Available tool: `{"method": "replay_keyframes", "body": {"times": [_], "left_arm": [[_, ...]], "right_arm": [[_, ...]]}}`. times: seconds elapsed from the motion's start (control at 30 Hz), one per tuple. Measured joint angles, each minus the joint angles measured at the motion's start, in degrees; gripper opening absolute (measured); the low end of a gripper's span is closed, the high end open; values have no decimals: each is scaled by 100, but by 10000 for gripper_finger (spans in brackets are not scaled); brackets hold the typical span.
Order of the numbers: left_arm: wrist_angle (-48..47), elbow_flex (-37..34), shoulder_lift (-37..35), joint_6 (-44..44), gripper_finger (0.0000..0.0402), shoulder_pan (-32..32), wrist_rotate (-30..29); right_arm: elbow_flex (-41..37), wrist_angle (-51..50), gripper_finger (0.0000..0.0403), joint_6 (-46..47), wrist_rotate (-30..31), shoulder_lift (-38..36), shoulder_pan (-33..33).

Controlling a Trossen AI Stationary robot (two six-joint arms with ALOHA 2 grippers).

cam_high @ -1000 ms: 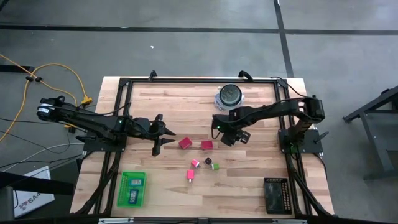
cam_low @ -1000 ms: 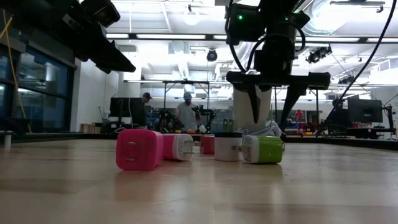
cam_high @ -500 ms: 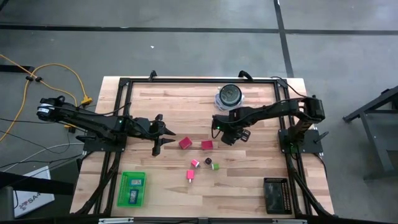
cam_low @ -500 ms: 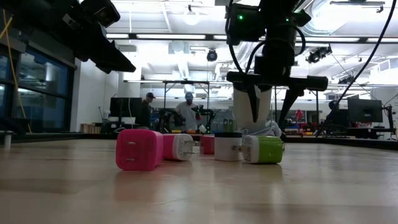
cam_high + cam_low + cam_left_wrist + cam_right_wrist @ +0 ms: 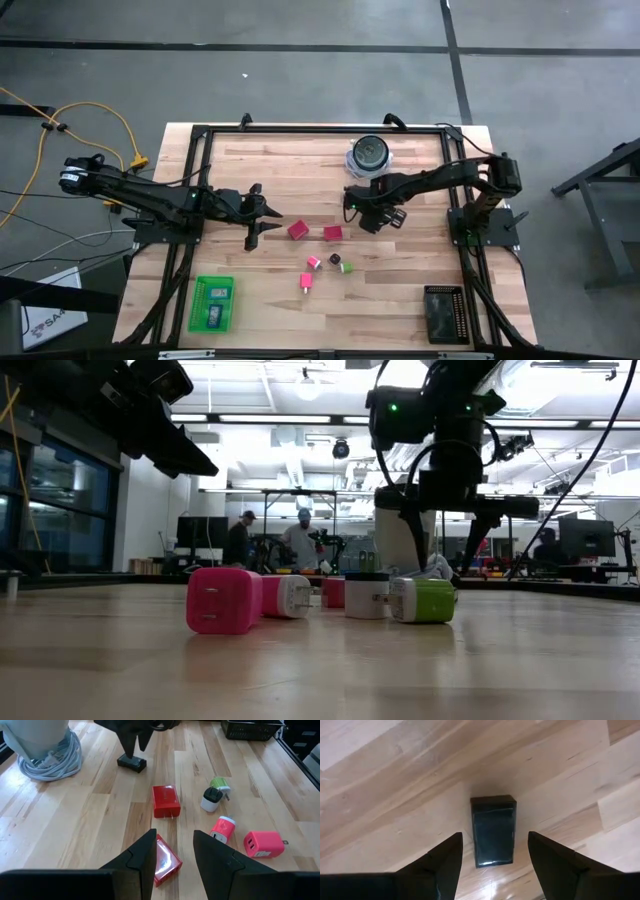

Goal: Pick & Place Office items
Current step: Put the black digital timer into the green bin

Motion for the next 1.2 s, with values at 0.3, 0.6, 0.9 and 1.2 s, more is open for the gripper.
{"method": "replay_keyframes", "body": {"times": [0.3, 0.6, 0.9, 1.2], "left_arm": [[0, 0, -1, -1, 124, 0, 1], [58, 0, -2, -1, 124, 0, -1], [50, -2, -2, 0, 124, 0, -1], [50, -2, -2, 0, 124, 0, -1]], "right_arm": [[-20, 100, 213, 30, 87, 90, -112], [-28, 159, 213, 24, 334, 452, -113], [-24, 111, 213, 4, 743, 511, -144], [-24, 82, 213, -18, 792, 511, -157]]}}
